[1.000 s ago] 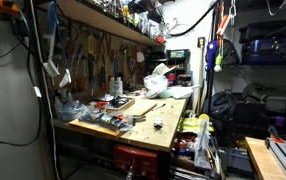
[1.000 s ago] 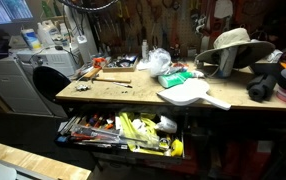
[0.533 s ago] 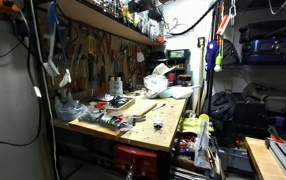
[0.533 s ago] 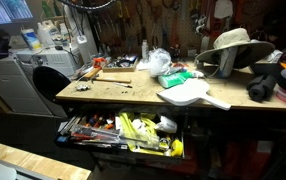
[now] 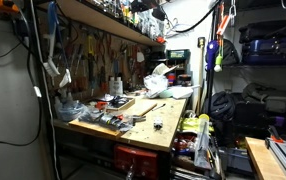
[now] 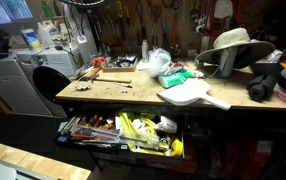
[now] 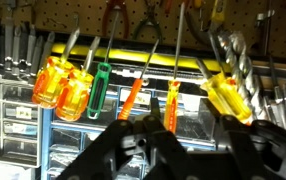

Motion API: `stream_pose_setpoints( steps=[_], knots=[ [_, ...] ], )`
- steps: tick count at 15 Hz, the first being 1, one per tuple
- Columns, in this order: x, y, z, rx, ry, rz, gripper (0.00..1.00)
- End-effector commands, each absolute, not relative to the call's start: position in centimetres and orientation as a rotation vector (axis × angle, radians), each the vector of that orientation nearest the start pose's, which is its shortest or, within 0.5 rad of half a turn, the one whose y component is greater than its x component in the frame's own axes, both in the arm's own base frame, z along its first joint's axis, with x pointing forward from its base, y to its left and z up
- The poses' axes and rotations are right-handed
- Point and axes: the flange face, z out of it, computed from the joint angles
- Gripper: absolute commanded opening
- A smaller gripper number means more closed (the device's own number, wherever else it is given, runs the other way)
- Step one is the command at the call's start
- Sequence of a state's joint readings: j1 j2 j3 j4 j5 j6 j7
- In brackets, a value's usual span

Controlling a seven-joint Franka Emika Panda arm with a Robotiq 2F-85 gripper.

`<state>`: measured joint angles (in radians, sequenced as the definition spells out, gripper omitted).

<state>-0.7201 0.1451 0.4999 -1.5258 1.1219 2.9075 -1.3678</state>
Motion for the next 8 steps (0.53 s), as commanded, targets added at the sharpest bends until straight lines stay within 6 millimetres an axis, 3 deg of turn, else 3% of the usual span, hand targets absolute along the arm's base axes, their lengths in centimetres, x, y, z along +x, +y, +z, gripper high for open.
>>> stream_pose_setpoints(
  steps=[1, 3, 4, 5, 7, 8],
  knots=[
    [57.3, -22.4, 69.0, -2.519, -0.216, -2.034, 0.54],
    [56.0, -23.0, 68.4, -2.552, -0.220, -1.991, 0.63],
    [55.4, -23.3, 67.9, -2.574, -0.229, -1.956, 0.63],
    [54.8, -23.7, 67.3, -2.607, -0.226, -1.925, 0.84],
    [53.9, -24.4, 66.4, -2.652, -0.233, -1.870, 0.88],
    [53.5, -24.7, 65.9, -2.669, -0.246, -1.840, 0.95]
  ],
)
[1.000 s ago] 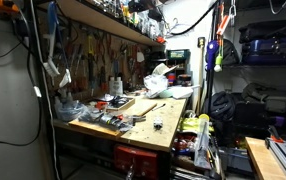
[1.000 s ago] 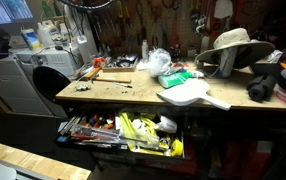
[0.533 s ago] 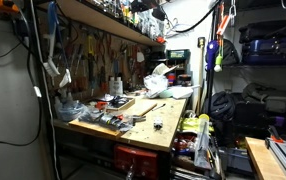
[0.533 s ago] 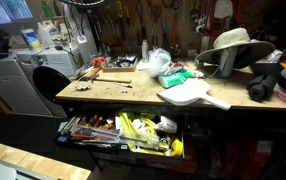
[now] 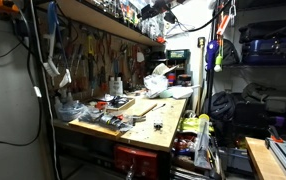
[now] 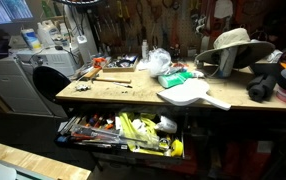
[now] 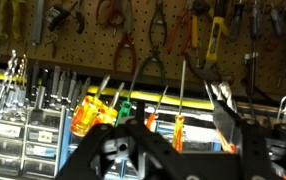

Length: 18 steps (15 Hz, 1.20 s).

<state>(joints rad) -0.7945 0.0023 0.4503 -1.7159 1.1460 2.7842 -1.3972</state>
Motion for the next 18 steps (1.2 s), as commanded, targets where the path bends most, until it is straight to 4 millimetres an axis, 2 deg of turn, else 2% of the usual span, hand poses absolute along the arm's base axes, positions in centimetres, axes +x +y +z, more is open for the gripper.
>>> stream_pose_setpoints(
  steps=[1, 5, 9, 11, 16, 18],
  knots=[
    [53.2, -24.7, 65.4, -2.687, -0.271, -1.798, 0.99],
    [51.7, -24.6, 63.2, -2.803, -0.411, -1.508, 1.00],
    [50.5, -24.7, 62.8, -2.953, -0.490, -1.219, 1.00],
    [50.3, -24.1, 62.9, -3.030, -0.527, -1.041, 1.00],
    [49.6, -22.8, 62.5, -3.155, -0.549, -0.583, 1.00],
    [50.0, -23.0, 61.4, -3.186, -0.516, -0.411, 1.00]
  ],
)
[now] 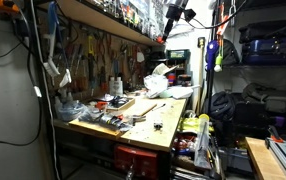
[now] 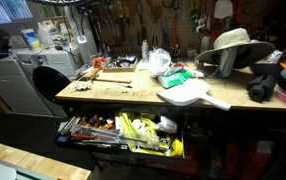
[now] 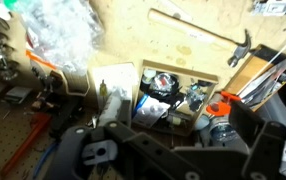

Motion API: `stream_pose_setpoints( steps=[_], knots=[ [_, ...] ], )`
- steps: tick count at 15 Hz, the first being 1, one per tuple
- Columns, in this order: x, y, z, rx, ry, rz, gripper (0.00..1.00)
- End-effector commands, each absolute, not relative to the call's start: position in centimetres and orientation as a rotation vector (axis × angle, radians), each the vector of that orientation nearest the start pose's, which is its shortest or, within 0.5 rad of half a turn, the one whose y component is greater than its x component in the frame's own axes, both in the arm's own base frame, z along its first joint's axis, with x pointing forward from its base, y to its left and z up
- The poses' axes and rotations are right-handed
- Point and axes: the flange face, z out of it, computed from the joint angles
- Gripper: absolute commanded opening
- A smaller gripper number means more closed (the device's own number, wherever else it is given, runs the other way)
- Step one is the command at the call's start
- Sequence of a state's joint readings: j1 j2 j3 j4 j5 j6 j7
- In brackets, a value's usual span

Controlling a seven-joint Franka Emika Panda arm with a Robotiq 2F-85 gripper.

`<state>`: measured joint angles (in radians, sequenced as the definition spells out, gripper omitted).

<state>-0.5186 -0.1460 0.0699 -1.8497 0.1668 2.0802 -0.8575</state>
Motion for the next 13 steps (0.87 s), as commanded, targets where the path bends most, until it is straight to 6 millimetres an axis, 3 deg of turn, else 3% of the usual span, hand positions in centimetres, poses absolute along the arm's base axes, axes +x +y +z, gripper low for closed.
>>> stream_pose_setpoints(
  steps=[1, 4, 5, 6, 9, 13],
  knots=[
    [50.2, -23.3, 60.8, -3.203, -0.473, -0.388, 1.00],
    [51.0, -24.2, 57.7, -3.099, -0.396, -0.388, 1.00],
    [51.6, -24.3, 56.8, -3.025, -0.396, -0.466, 1.00],
    [50.8, -24.0, 58.4, -3.106, -0.416, -0.430, 1.00],
    [51.6, -24.4, 56.5, -3.042, -0.385, -0.436, 1.00],
    [51.8, -24.3, 56.7, -3.038, -0.387, -0.448, 1.00]
  ],
)
